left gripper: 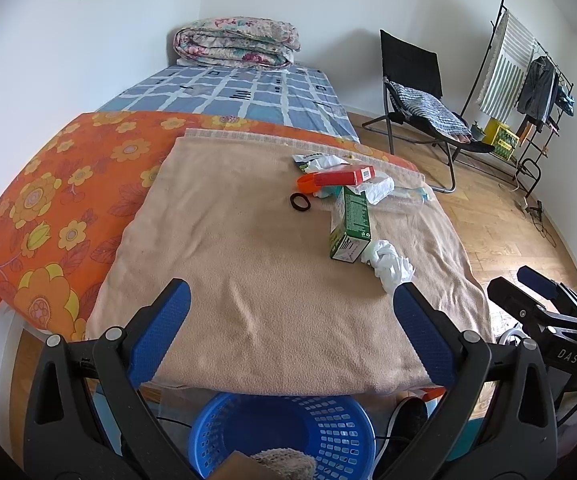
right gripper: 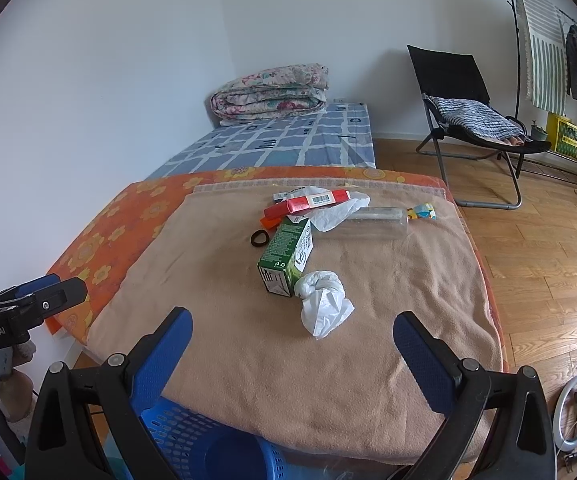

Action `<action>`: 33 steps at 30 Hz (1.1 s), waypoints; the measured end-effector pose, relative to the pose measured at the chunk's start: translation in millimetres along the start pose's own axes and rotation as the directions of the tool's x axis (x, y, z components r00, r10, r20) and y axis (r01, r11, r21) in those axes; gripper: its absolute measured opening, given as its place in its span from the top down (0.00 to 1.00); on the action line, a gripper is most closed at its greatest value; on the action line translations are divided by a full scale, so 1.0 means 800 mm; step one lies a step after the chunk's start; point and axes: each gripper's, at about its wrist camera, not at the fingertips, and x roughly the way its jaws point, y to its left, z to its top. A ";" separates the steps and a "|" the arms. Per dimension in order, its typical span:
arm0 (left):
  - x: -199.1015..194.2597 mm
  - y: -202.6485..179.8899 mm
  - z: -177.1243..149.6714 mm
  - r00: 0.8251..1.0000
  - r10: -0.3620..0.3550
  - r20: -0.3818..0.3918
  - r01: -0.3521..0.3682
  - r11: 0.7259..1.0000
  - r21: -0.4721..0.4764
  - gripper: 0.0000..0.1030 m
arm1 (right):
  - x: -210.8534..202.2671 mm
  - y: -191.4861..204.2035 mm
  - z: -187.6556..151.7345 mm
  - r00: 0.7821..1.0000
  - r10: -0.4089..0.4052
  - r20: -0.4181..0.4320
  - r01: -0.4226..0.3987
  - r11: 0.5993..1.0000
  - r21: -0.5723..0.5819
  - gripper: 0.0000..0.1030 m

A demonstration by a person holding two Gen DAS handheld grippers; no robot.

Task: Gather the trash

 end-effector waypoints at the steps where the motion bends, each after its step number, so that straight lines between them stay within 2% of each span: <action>1: 0.000 -0.001 0.000 1.000 0.000 0.000 0.000 1.000 0.000 0.00 | 0.000 0.000 0.000 1.000 0.000 0.000 0.000 1.000 0.000 0.01; 33: 0.000 0.002 0.000 1.000 -0.003 -0.002 0.003 1.000 -0.004 0.00 | 0.001 -0.002 -0.002 1.000 -0.002 -0.008 0.002 1.000 0.000 0.01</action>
